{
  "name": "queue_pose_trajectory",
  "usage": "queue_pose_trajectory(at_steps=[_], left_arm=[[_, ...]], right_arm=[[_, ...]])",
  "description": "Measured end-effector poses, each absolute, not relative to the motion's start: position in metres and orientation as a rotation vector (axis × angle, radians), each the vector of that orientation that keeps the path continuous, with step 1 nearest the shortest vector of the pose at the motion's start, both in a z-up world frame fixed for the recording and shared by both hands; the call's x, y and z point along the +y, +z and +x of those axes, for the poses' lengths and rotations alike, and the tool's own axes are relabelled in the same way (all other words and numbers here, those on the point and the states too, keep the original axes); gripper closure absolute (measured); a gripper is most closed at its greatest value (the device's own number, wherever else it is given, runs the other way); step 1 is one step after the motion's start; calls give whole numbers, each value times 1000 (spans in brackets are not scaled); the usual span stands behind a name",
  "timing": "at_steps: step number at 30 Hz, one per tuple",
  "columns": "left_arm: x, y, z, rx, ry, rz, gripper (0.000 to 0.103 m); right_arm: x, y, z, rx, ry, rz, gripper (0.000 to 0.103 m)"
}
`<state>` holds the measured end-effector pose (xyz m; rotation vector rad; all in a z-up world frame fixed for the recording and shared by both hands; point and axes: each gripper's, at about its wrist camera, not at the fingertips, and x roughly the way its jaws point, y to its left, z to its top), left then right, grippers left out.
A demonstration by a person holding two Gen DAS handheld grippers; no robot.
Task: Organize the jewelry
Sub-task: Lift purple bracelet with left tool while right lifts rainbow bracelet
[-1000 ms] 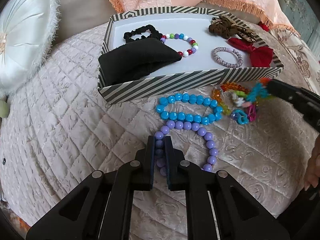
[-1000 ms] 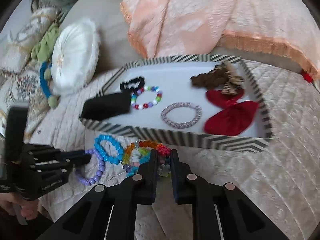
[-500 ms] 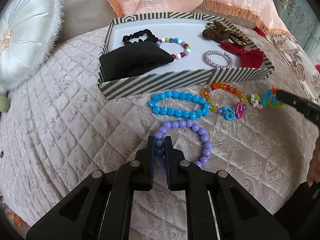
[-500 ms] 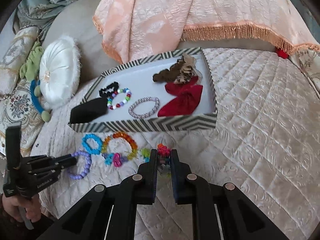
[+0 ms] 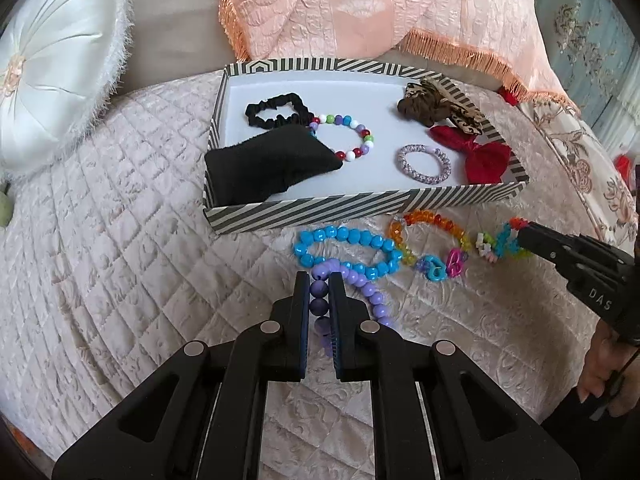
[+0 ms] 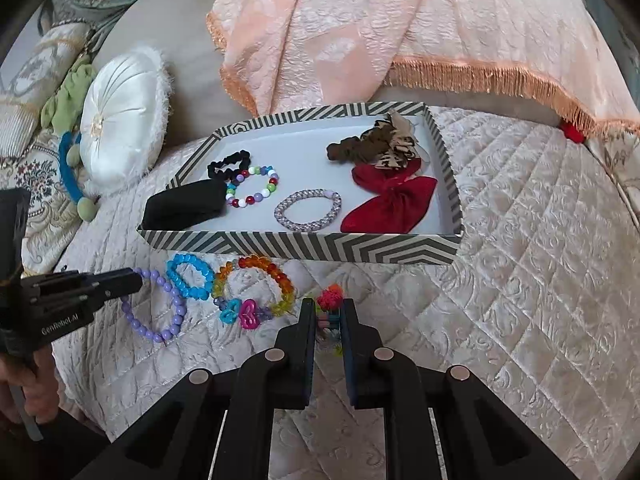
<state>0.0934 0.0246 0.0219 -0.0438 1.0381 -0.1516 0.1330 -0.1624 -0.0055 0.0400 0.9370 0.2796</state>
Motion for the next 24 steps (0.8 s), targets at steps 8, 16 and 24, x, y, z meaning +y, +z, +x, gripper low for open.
queue_pose_trajectory(at_steps=[8,16,24], left_arm=[[23,20,94,1044,-151,-39,95],[25,19,95,1044,-145,-49,95],[26,20,96,1046,-137,-49,95]], right_arm=[[-159,-9,135,945,274,22,92],[-159,-11,135,950,265,10,92],[-157,-12,135,948,255,-7,92]])
